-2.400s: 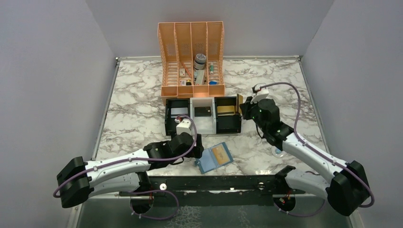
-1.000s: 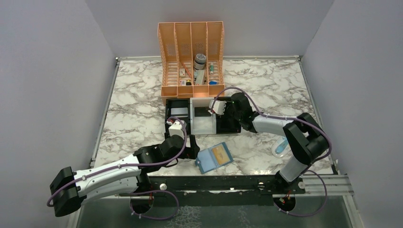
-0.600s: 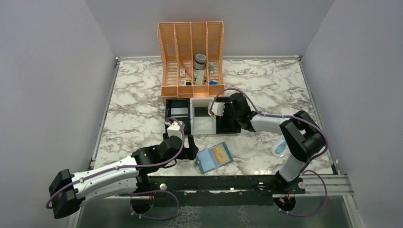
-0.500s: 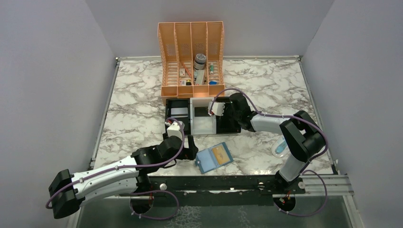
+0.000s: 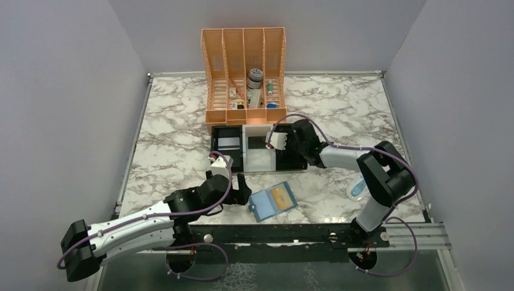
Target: Take the credit cards out of the card holder
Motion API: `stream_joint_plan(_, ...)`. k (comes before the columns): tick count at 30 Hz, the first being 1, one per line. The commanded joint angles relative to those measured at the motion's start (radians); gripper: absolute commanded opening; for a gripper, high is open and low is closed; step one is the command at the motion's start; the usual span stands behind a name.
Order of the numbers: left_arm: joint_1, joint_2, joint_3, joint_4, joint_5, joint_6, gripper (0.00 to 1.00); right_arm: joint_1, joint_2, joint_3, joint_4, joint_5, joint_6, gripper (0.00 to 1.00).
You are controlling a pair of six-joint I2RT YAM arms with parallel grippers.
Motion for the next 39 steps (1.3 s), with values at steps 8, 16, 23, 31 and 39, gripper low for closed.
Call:
stream_joint_plan(8, 0.008, -0.023, -0.012, -0.018, 0.037, -0.017, 0.92, 0.001, -0.049, 0.011, -0.003, -0.059, 0.048, 0.54)
stream_joint_plan(16, 0.008, -0.009, -0.003, 0.041, 0.114, -0.032, 0.92, 0.0, -0.195, -0.05, 0.082, -0.04, 0.234, 0.55)
stream_joint_plan(23, 0.008, 0.039, -0.041, 0.241, 0.247, -0.084, 0.92, 0.001, -0.508, -0.252, 0.189, 0.037, 0.94, 0.83)
stream_joint_plan(31, 0.006, 0.18, -0.067, 0.457, 0.345, -0.154, 0.92, 0.0, -0.756, -0.384, -0.074, -0.184, 1.405, 0.97)
stream_joint_plan(39, -0.001, 0.345, -0.029, 0.551, 0.376, -0.172, 0.85, 0.001, -0.901, -0.556, -0.036, -0.359, 1.552, 0.79)
